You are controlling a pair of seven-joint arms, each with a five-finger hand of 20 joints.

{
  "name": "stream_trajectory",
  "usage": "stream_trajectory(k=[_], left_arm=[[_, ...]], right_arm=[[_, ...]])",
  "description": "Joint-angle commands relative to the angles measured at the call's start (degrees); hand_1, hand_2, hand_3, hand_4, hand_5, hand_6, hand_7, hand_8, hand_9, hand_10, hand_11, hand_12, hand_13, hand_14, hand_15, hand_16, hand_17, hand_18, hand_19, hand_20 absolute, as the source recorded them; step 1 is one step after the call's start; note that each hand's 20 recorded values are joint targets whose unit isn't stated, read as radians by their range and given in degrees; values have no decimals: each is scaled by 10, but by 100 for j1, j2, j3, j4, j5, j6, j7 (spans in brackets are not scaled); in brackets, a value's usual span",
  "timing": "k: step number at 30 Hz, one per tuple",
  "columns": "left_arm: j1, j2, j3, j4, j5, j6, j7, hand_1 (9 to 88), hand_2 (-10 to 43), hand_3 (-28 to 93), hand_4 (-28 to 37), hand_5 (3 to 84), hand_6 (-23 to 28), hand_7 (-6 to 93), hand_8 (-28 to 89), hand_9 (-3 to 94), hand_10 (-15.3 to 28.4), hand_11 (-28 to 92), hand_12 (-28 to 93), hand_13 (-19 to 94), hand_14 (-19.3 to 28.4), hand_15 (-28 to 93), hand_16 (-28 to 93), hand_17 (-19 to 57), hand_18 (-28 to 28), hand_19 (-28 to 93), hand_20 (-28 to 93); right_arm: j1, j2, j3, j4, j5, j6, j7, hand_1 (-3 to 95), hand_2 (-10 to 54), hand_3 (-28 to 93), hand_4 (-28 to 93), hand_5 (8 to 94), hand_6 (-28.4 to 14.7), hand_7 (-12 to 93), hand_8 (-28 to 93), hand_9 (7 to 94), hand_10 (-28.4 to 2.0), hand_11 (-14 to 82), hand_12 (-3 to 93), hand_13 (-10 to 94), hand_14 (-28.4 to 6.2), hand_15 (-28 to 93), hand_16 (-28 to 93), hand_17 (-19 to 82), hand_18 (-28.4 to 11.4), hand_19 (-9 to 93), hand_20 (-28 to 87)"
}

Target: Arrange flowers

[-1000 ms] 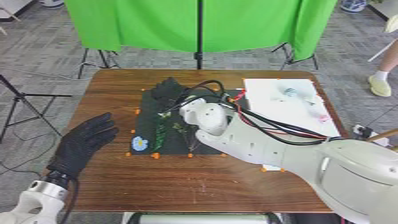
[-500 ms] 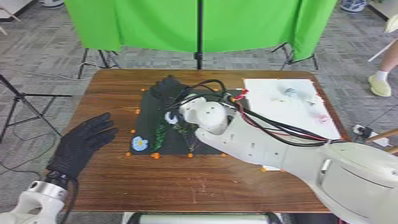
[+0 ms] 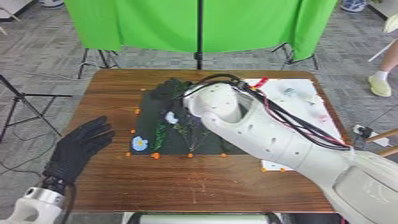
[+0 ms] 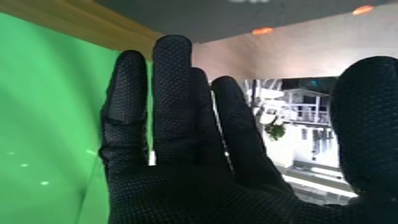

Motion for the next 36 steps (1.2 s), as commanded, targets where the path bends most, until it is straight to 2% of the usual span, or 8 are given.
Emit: stream_trajectory(k=[1,10,20,26,30,32,35,36], left_arm=[[-31,-68,36,64,26,6,-55,244,18,695,-261,369,47,186,-82,315,128,236,174,245,156,359,-5,-88,208,494,80],[36,-97,26,38,25,30,-43,244,18,695,-262,369,48,185,-81,316,128,236,174,245,156,359,-5,-87,208,494,80],[-18,-64,57,60,30,-27,-80,243,18,696,-262,369,48,186,-82,316,128,236,174,245,156,359,-5,-87,208,494,80],[-28,-61,61,66,29,-17,-90,243,18,695,-261,368,46,187,-81,317,128,237,174,245,156,358,-5,-88,207,494,80],[-20,-58,55,63,28,-28,-96,243,18,695,-262,369,47,187,-82,317,128,238,174,245,156,358,-5,-88,208,494,80],[-22,-54,57,62,32,-24,-89,243,18,695,-262,370,47,187,-82,317,128,238,174,245,156,358,-5,-88,208,494,80],[-33,-48,63,68,31,-29,-90,244,18,695,-262,370,47,188,-82,318,128,237,174,245,156,357,-5,-88,208,494,80],[-68,-40,77,88,32,-40,-86,244,19,695,-261,370,47,188,-82,318,128,237,174,245,156,357,-5,-88,208,494,80]], right_arm=[[6,-23,-142,376,-71,181,83,190,-95,821,-283,308,-52,265,-130,390,-130,258,223,498,-77,613,160,210,-188,690,379],[-18,-38,-209,552,-117,218,226,236,-95,818,-283,373,-43,314,-155,479,-122,315,215,582,-61,631,169,249,-174,715,373],[-105,-81,-341,532,44,618,234,262,-95,801,-283,434,-15,365,-177,607,-79,397,231,642,-48,649,202,277,-171,745,379],[-88,-94,-447,563,163,918,296,288,-95,779,-283,453,-9,374,-181,675,-78,373,240,674,-40,637,219,293,-169,754,381],[-63,-104,-550,586,259,1178,423,322,-95,764,-283,486,2,388,-187,718,-65,374,241,713,-30,629,230,313,-166,762,383],[-69,-121,-556,567,167,1071,494,343,-95,766,-283,511,9,400,-188,743,-56,372,241,732,-25,626,235,325,-163,769,383],[-72,-163,-573,653,102,1069,460,378,-95,735,-283,527,16,419,-200,765,-40,324,308,740,-21,623,249,332,-161,775,383],[-35,-147,-635,662,120,1122,483,401,-95,726,-283,535,18,441,-147,783,-33,285,351,744,-19,623,253,334,-160,776,383]])
